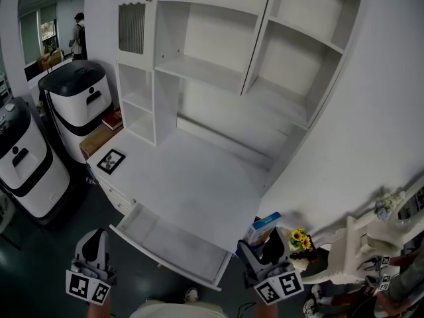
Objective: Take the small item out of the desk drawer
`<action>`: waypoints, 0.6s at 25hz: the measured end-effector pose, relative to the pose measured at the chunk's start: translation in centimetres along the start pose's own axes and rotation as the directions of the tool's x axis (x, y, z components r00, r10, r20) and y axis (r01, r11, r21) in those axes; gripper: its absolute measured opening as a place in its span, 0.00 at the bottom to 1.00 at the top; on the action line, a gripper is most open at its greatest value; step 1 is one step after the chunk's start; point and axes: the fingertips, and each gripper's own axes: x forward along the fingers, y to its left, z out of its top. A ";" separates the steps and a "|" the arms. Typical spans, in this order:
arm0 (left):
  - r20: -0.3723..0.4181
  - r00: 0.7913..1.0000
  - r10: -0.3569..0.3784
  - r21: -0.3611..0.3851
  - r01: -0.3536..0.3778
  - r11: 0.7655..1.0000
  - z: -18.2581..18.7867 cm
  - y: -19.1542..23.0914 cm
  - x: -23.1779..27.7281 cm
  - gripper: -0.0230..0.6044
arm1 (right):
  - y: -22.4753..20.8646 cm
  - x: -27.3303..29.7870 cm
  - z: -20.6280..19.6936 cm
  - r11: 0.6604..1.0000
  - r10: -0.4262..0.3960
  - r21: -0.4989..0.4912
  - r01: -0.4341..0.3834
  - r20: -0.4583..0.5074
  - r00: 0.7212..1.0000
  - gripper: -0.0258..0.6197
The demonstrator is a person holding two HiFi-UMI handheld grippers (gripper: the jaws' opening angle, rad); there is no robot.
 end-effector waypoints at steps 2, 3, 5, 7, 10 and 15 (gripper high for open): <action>0.003 1.000 -0.002 0.002 0.002 1.000 0.2 -0.1 -0.1 0.06 | 0.2 0.0 0.3 1.000 0.005 0.000 -0.005 0.009 1.000 0.73; 0.005 1.000 -0.003 0.003 0.003 1.000 0.3 -0.2 -0.1 0.06 | 0.4 0.0 0.4 1.000 0.008 -0.001 -0.008 0.011 1.000 0.73; 0.007 1.000 -0.003 0.003 0.003 1.000 0.5 -0.1 -0.2 0.06 | 0.6 0.2 0.6 1.000 0.015 0.001 -0.015 0.012 1.000 0.73; 0.007 1.000 -0.003 0.002 0.003 1.000 0.5 0.0 -0.3 0.06 | 0.9 0.3 0.6 1.000 0.022 0.004 -0.022 0.011 1.000 0.73; 0.009 1.000 -0.004 0.001 0.004 1.000 0.5 0.1 -0.5 0.06 | 1.3 0.2 0.7 1.000 0.024 0.004 -0.024 0.011 1.000 0.73; 0.009 1.000 -0.007 -0.001 0.007 1.000 0.7 0.3 -0.7 0.06 | 1.9 0.3 1.2 1.000 0.030 0.005 -0.030 0.020 0.999 0.73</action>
